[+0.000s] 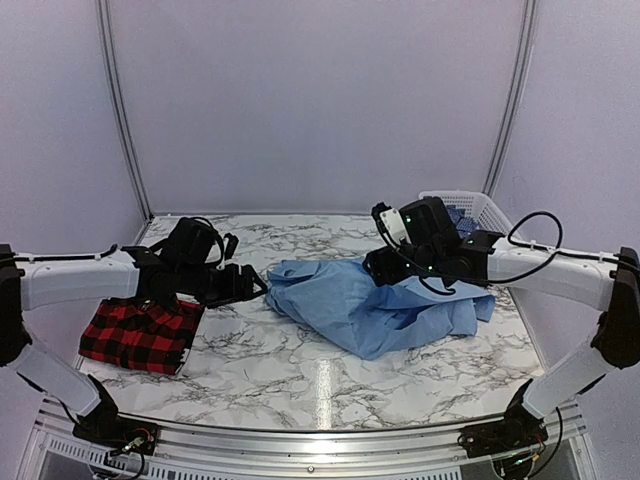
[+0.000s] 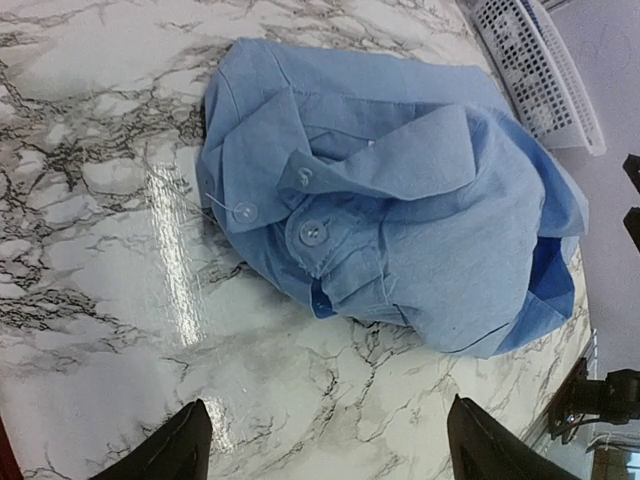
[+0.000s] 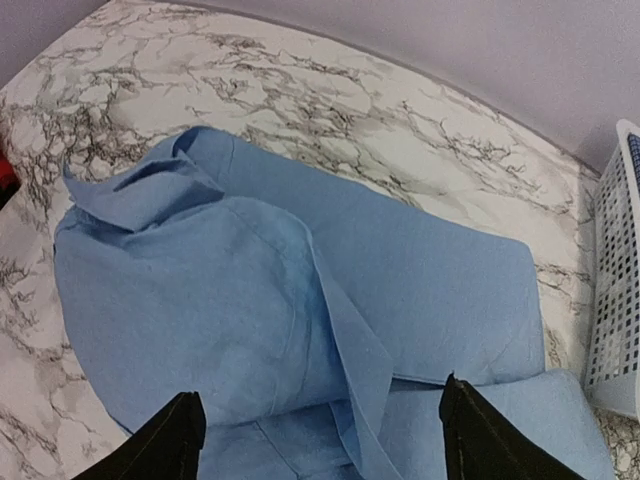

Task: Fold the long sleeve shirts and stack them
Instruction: Flatten out the crumpled shirt at the center of the board.

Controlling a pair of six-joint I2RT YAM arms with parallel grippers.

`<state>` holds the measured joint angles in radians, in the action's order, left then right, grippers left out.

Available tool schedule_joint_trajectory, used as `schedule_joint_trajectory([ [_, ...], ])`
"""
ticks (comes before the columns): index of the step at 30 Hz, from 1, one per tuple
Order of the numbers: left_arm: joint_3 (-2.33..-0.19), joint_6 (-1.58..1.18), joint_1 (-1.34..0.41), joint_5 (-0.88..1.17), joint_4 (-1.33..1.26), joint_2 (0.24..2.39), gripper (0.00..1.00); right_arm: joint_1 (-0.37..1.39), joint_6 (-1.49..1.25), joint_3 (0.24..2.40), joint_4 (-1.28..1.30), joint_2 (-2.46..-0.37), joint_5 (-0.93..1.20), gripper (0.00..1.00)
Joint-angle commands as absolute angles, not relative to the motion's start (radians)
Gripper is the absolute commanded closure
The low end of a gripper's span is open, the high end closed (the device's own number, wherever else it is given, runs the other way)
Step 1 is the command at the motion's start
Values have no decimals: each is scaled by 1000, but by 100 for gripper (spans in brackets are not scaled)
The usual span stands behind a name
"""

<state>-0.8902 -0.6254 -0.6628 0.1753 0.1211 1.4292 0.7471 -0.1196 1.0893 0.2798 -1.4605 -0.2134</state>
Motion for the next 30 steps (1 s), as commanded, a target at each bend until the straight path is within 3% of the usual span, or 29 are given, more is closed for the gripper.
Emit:
schedule_joint_trajectory([
  [1,-964,-641,-706,164,143,1513,19,732,-59,1046,351,-1385,-131,23],
  [9,-1054,-692,-750,142,132,1688,38,714,-81,960,394,-1359,-230,30],
  [17,-1135,-723,-751,82,94,1818,63,692,-74,926,327,-1410,-168,40],
  [21,-1209,-727,-732,38,75,1915,83,692,-65,947,342,-1437,-167,61],
  [27,-1371,-720,-662,63,49,2046,100,693,-60,979,382,-1429,-163,99],
  [30,-1471,-694,-632,98,52,2111,100,699,-77,992,401,-1411,-105,100],
])
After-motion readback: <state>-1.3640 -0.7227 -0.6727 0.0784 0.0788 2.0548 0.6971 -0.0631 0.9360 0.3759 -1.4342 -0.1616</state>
